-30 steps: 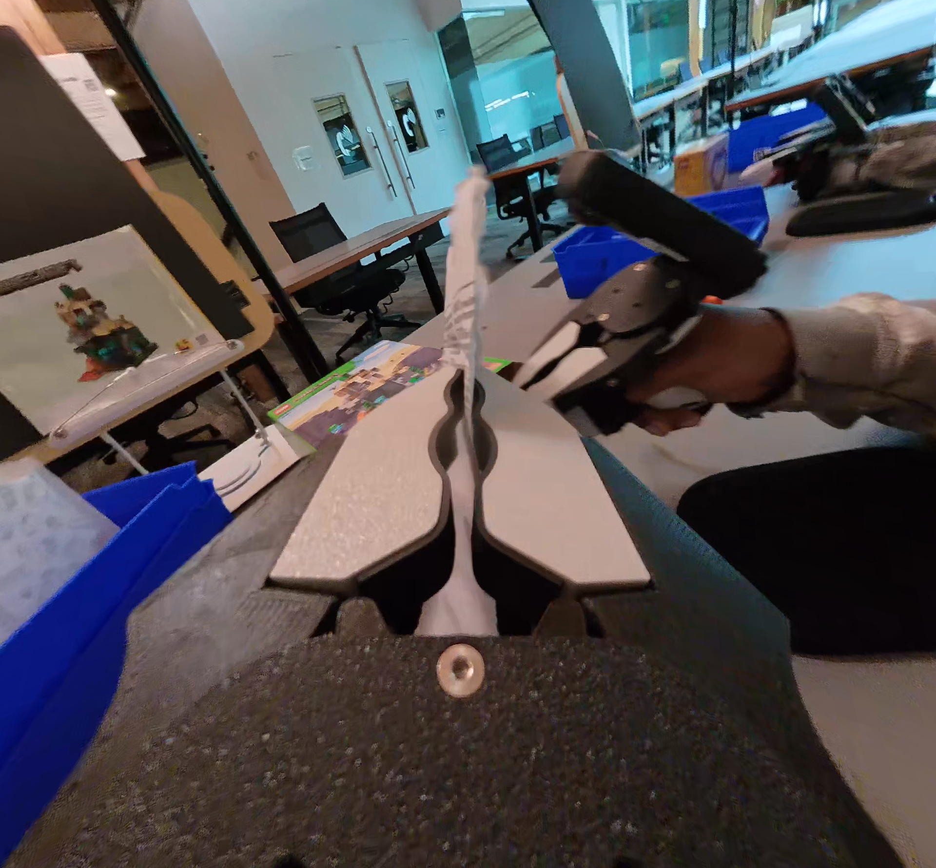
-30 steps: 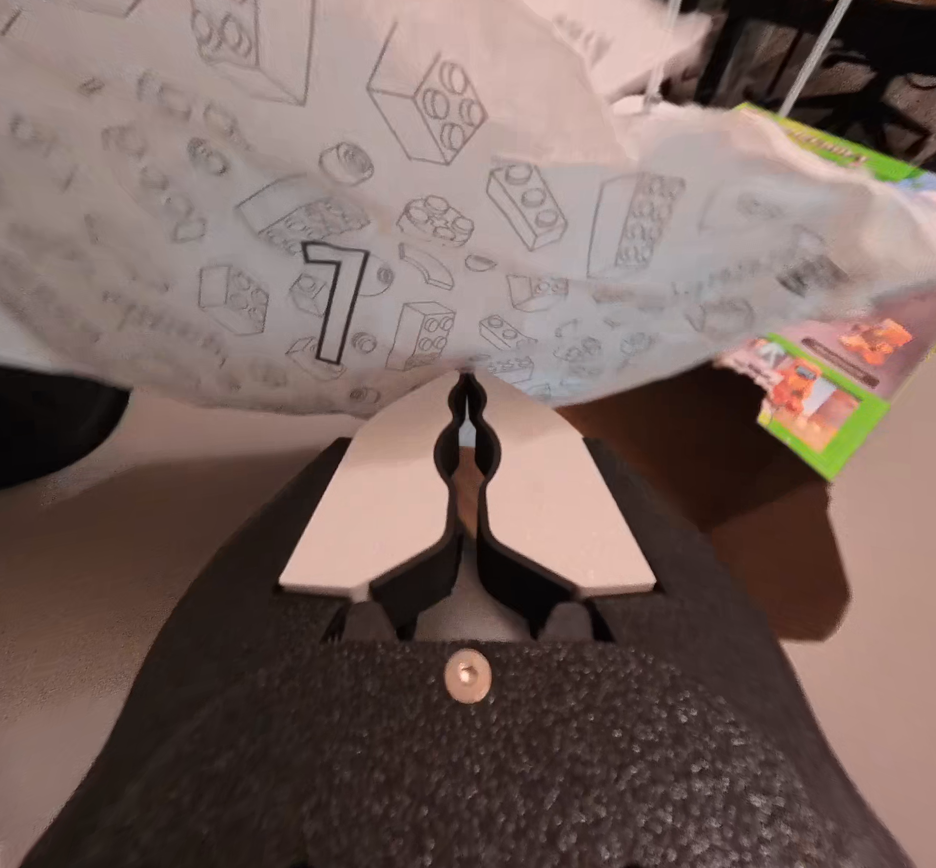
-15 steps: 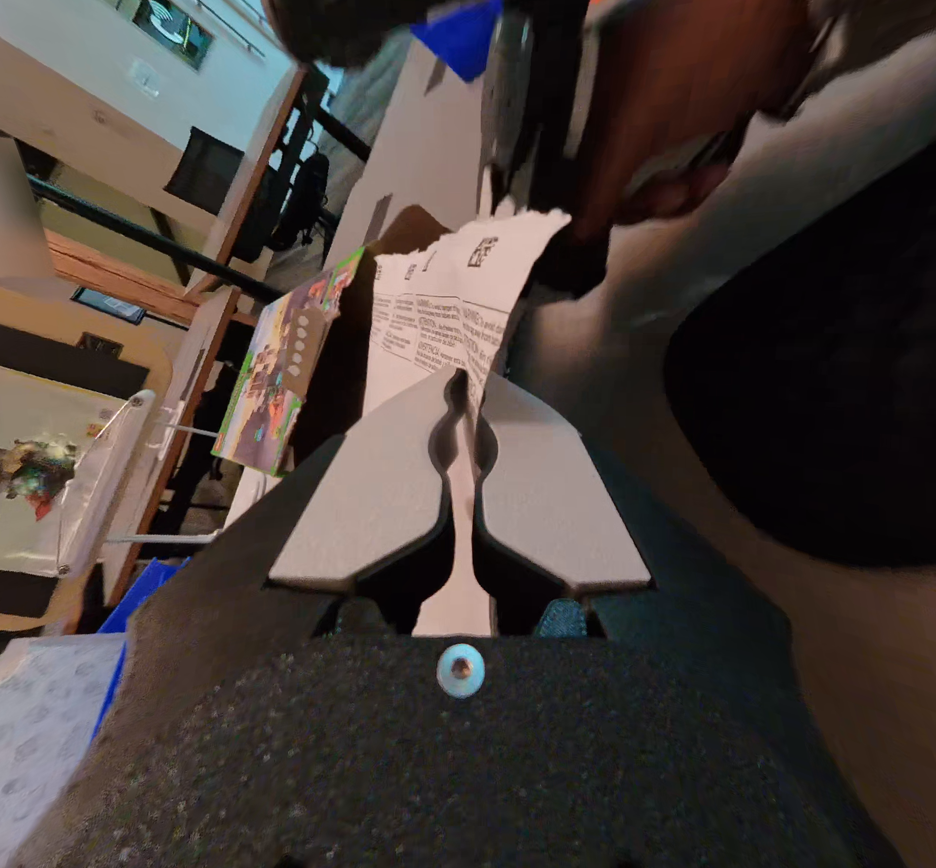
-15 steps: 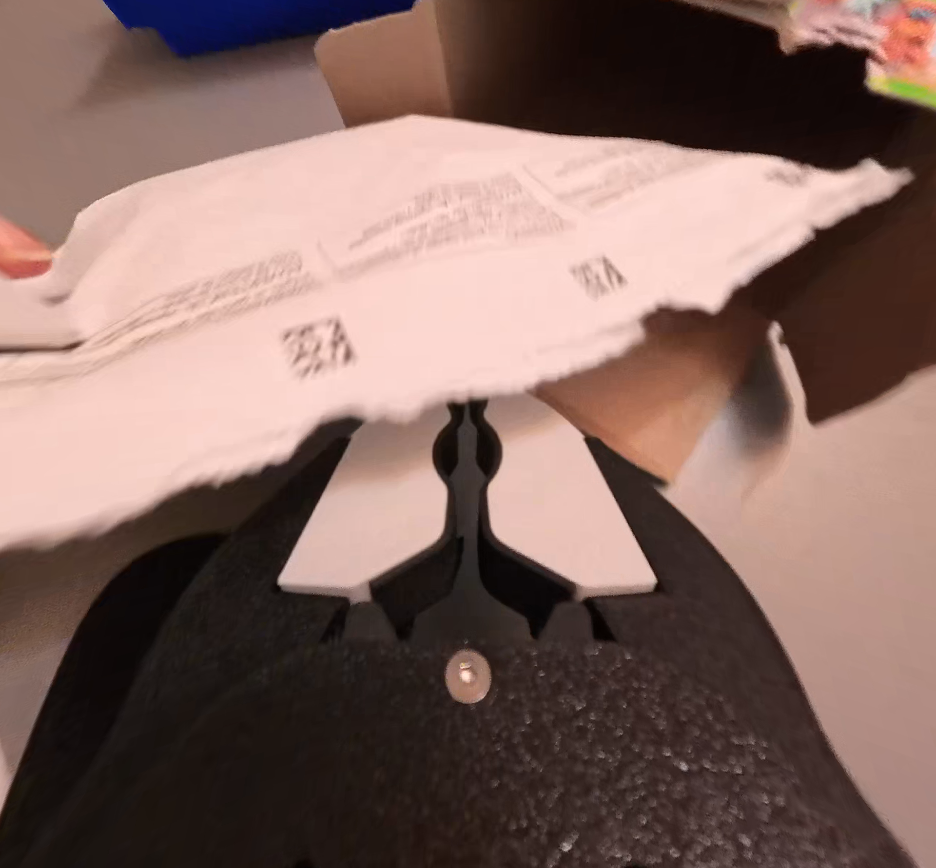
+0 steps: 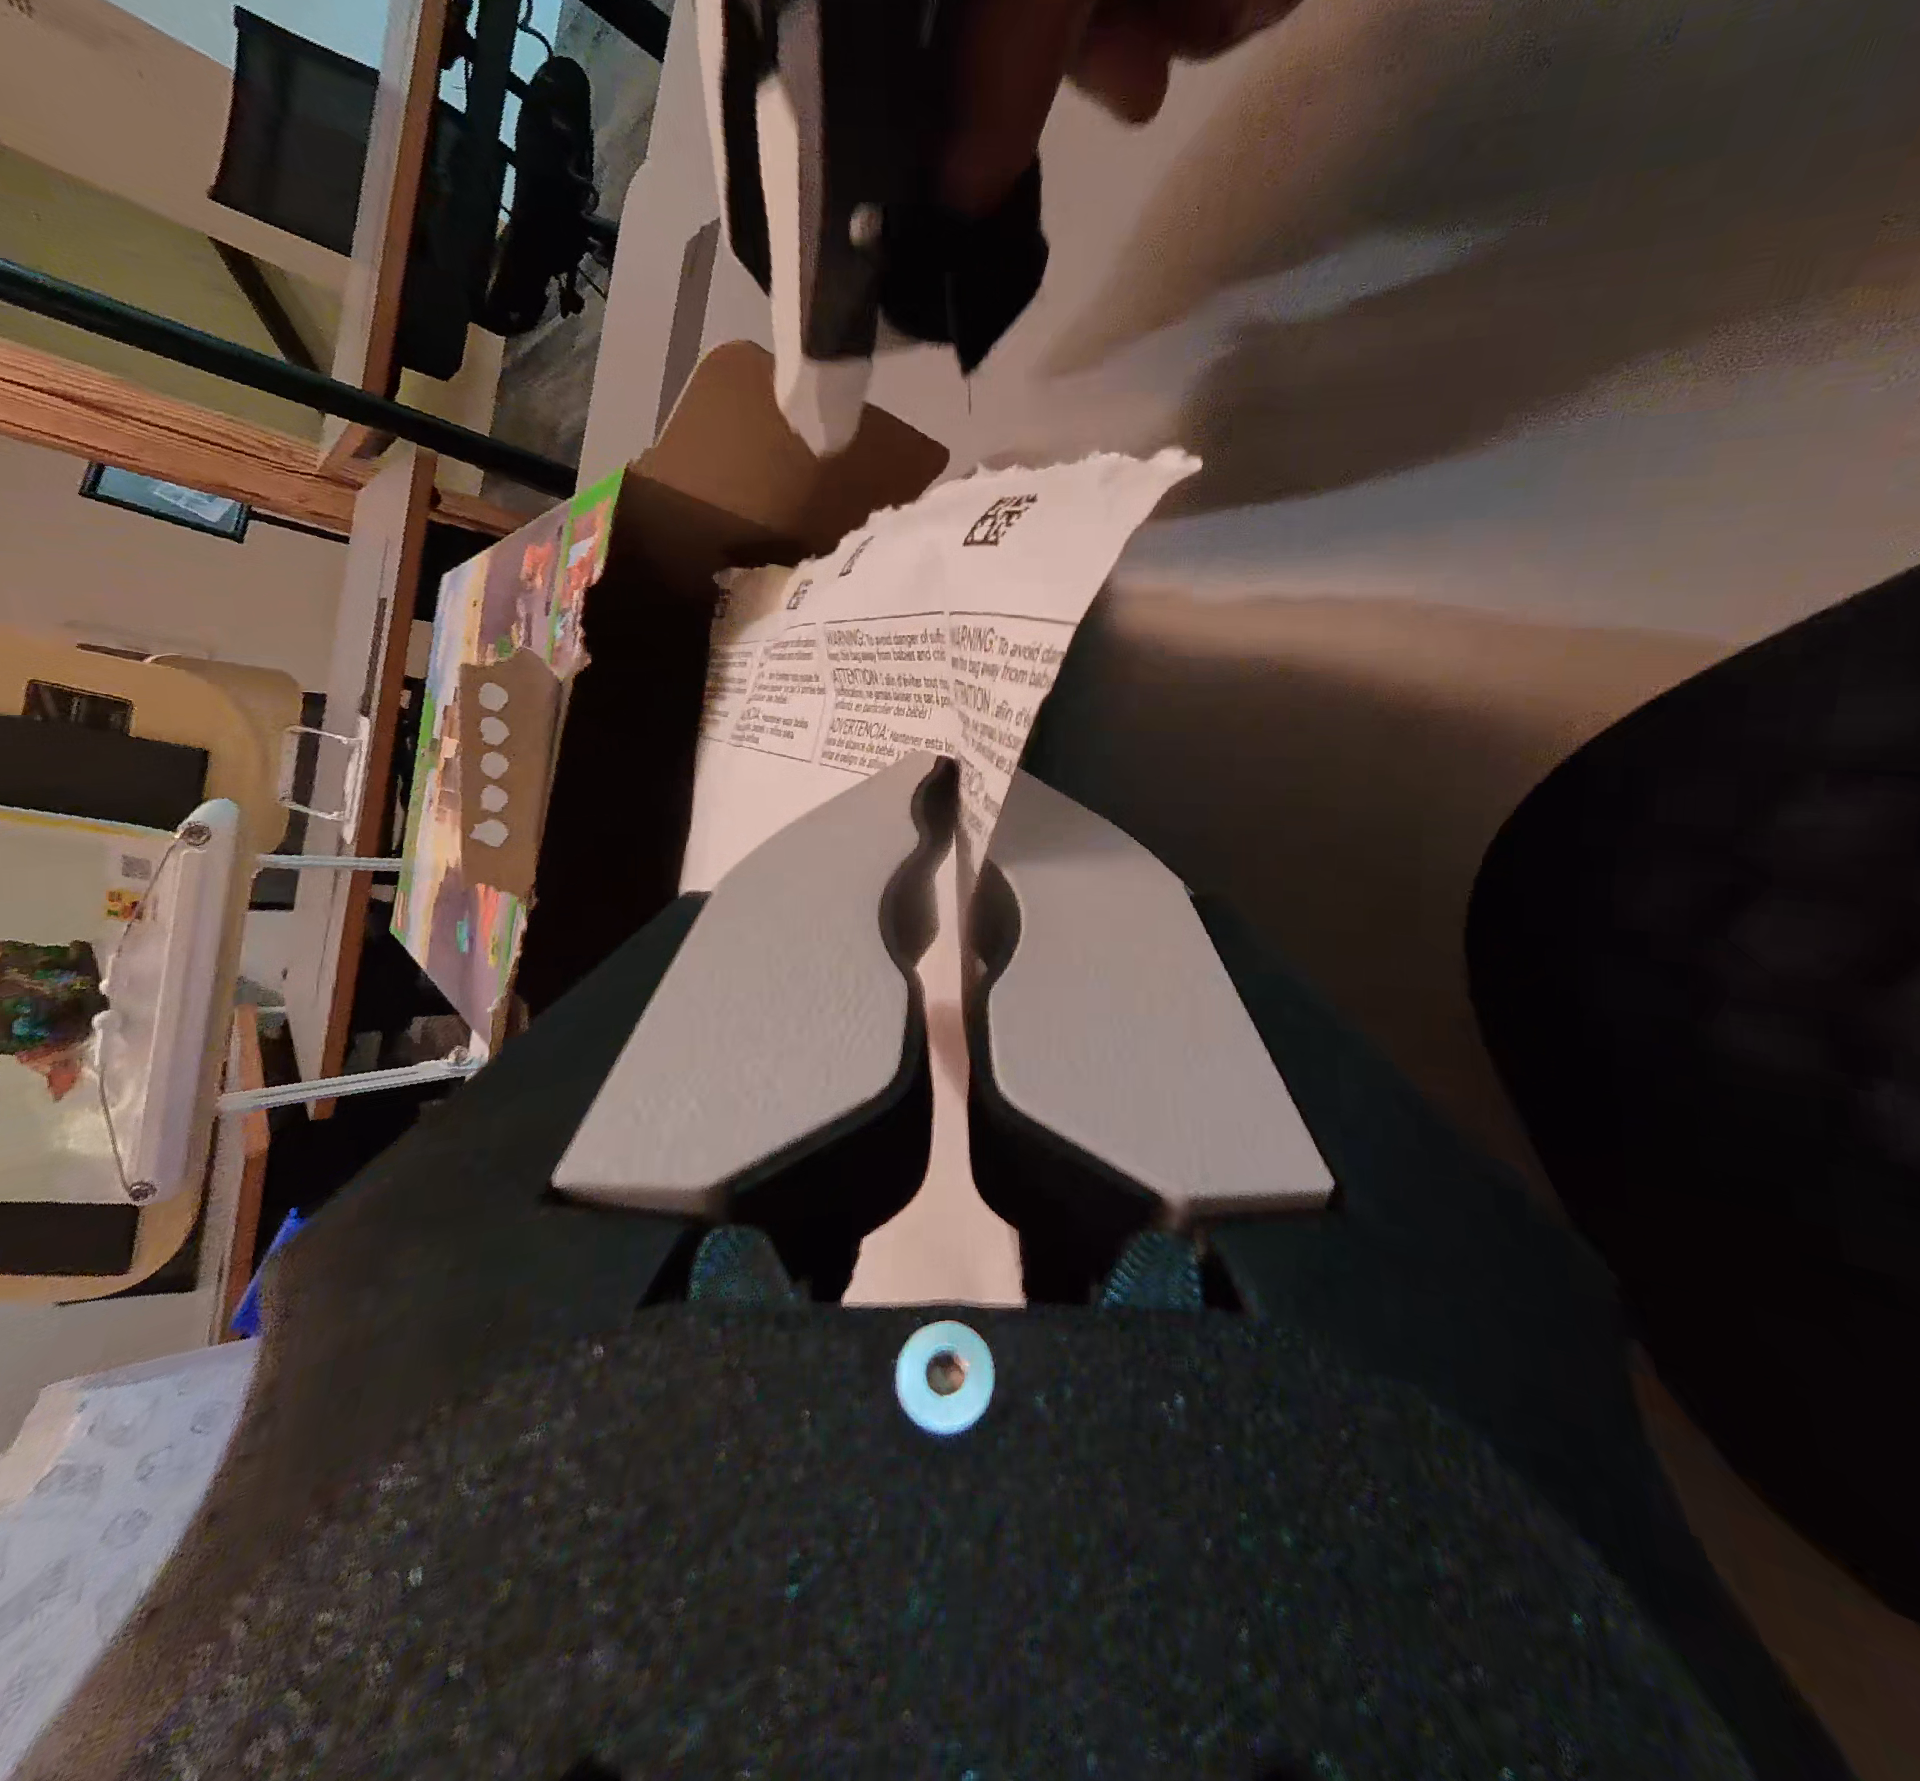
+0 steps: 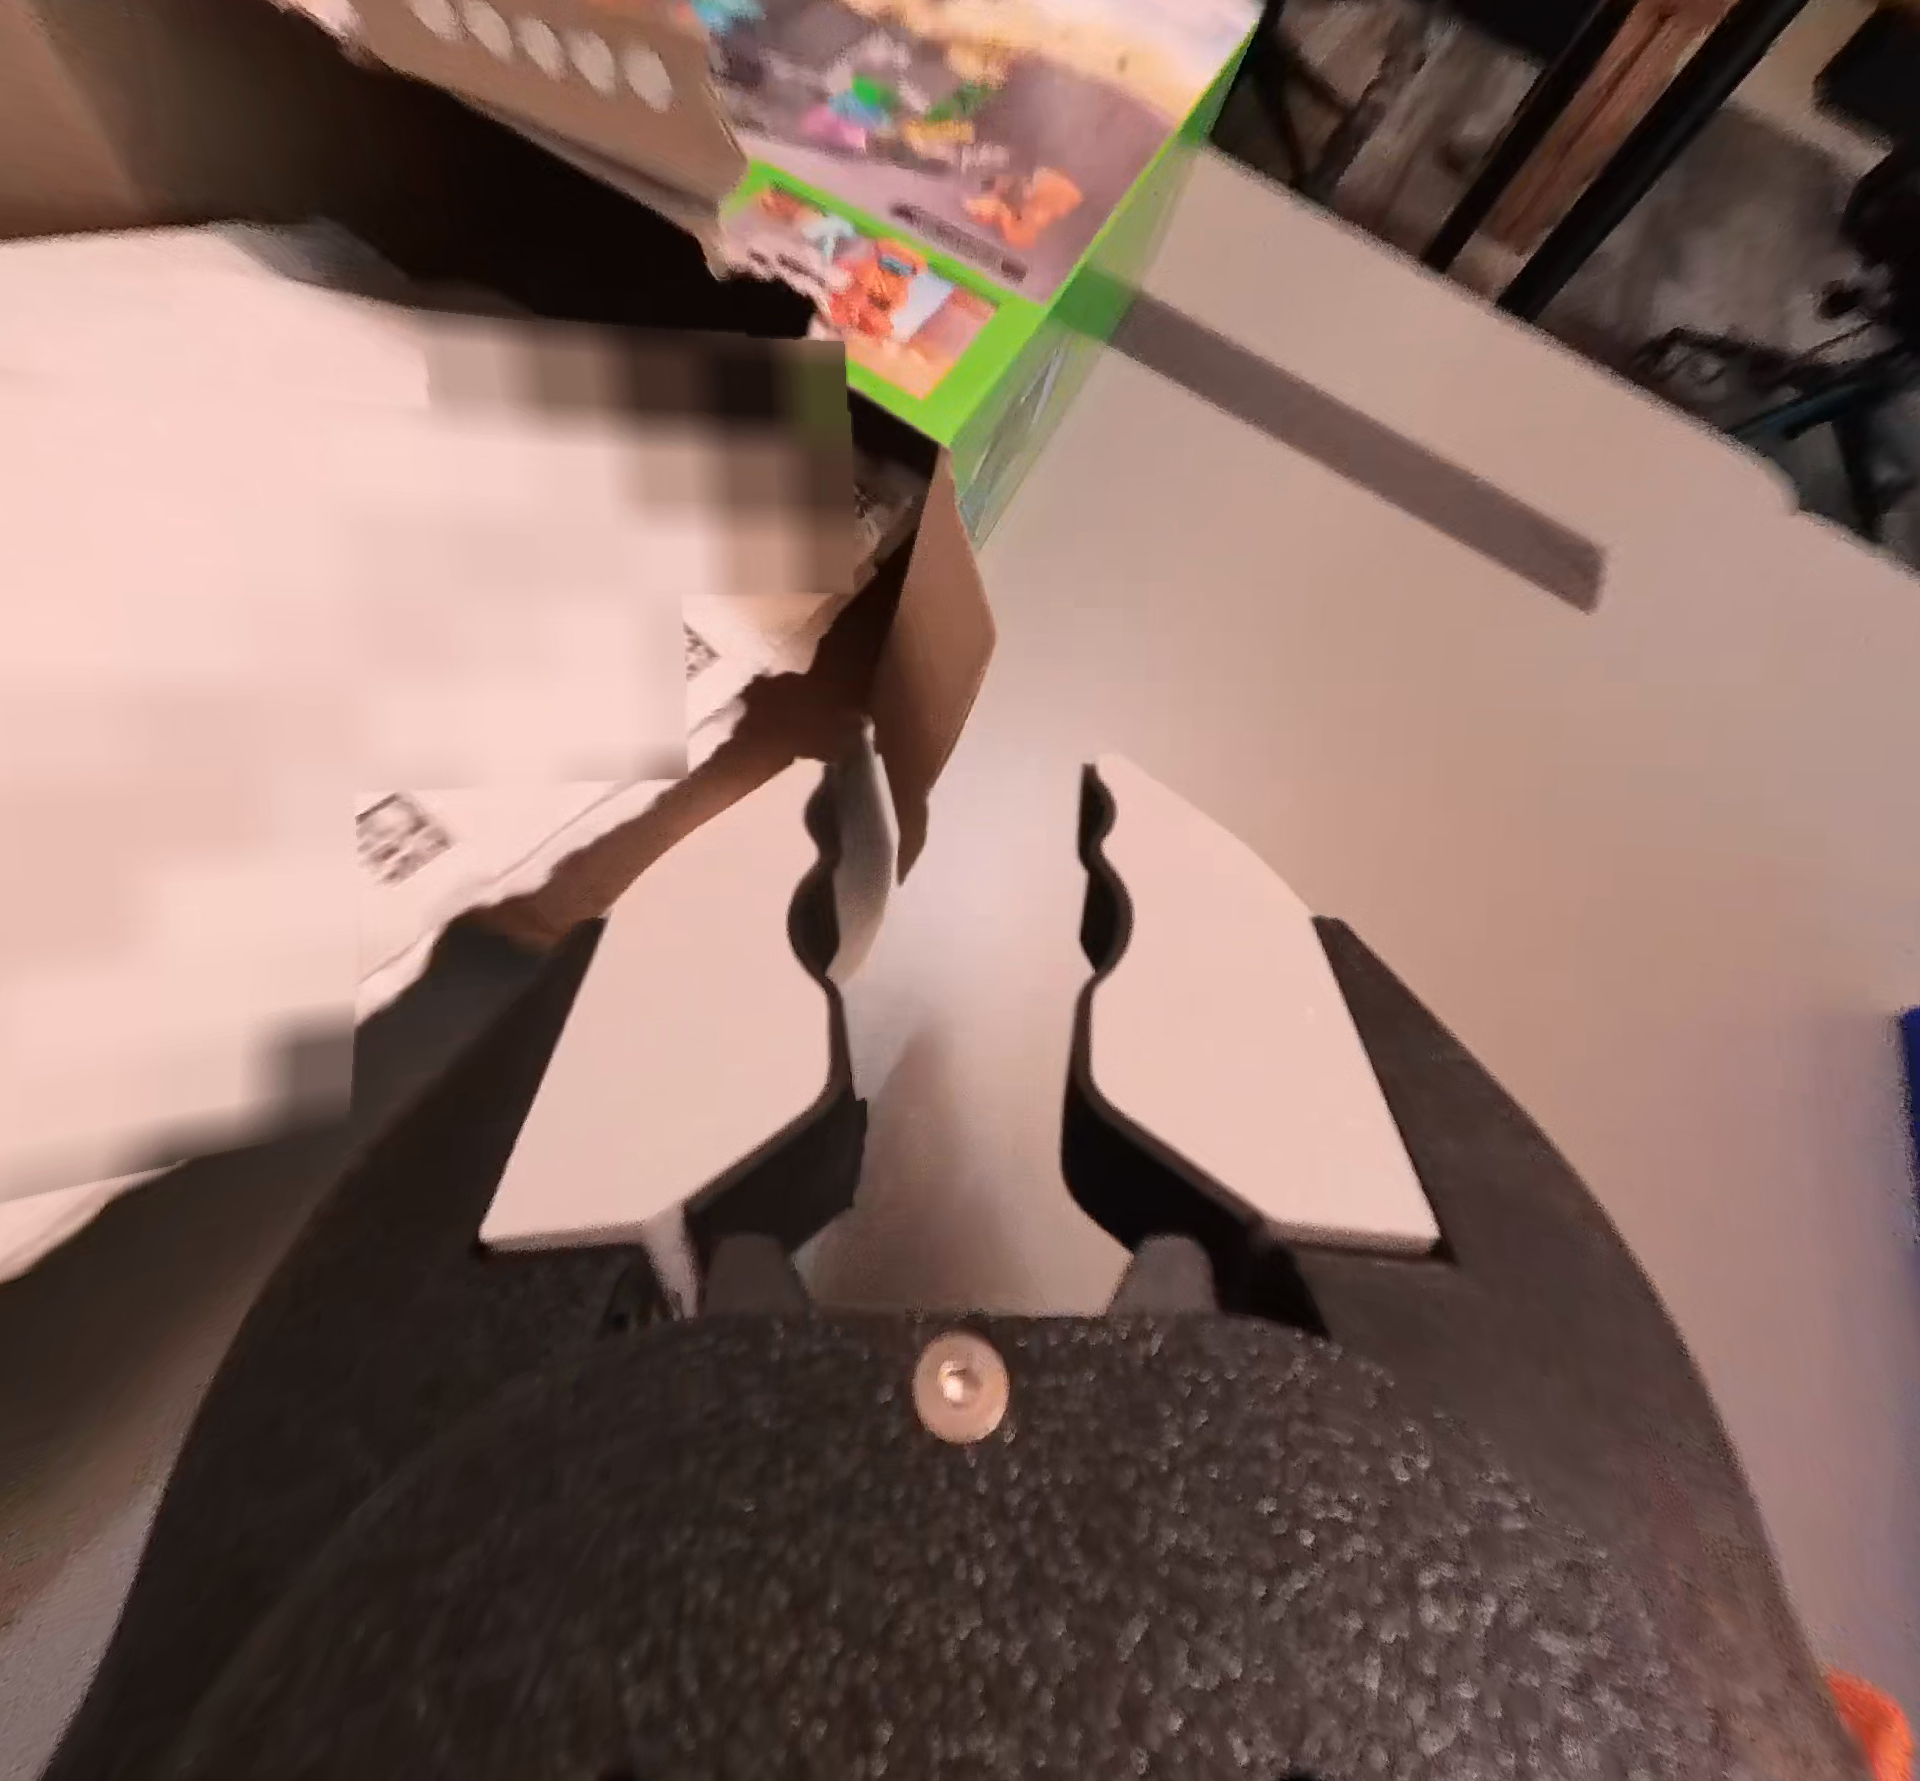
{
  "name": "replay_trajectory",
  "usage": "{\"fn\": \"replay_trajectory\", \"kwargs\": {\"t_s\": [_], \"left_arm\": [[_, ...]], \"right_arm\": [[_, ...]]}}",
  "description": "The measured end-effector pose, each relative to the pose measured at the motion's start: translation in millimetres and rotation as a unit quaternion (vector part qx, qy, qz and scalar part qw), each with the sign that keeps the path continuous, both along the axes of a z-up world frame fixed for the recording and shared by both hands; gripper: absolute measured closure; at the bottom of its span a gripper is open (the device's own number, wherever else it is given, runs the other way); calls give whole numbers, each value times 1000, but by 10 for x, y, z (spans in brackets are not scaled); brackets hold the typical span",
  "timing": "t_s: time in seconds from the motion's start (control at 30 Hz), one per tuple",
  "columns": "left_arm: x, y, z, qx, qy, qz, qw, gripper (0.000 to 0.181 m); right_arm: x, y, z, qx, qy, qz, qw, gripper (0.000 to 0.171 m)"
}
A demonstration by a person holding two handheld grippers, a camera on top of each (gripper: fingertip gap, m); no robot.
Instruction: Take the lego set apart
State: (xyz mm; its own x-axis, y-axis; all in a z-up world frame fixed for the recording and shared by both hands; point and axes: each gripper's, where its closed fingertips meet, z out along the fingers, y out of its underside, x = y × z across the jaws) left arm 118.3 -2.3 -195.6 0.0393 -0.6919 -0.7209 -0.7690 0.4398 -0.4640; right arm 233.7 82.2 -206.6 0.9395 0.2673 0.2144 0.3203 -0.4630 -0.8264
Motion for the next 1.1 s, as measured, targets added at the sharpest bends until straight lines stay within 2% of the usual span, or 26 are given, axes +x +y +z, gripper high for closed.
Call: {"fn": "replay_trajectory", "kwargs": {"t_s": [0.07, 0.13, 0.2, 0.43, 0.53, 0.77, 0.87, 0.97, 1.1], "left_arm": [[30, 35, -14, 6, 1, 2, 1000, 181], [58, 62, -26, 1, -5, 2, 1000, 181], [57, 138, -30, 2, -9, 8, 1000, 181], [60, 430, -237, 13, 0, 6, 1000, 181], [95, 540, -311, 12, 2, -6, 1000, 181], [169, 948, -541, -29, 5, -43, 999, 181], [112, 1171, -589, -55, -7, -11, 998, 169], [-34, 1133, -470, -54, -35, -8, 998, 155], [-342, 958, -299, 28, -40, -14, 999, 162]], "right_arm": [[-33, 205, -139, -15, 0, 11, 1000, 126], [-117, 305, -183, -16, -13, 43, 999, 162], [-209, 275, -170, -30, -10, 70, 997, 168], [-463, 4, -102, -51, 21, 144, 988, 170], [-514, -48, -109, -46, -10, 155, 987, 169], [-614, -129, -103, -49, -5, 173, 984, 169], [-680, -165, -130, -52, 15, 186, 981, 169], [-689, -173, -120, -51, 20, 184, 981, 169], [-716, -168, -133, -51, 16, 188, 981, 169]]}}
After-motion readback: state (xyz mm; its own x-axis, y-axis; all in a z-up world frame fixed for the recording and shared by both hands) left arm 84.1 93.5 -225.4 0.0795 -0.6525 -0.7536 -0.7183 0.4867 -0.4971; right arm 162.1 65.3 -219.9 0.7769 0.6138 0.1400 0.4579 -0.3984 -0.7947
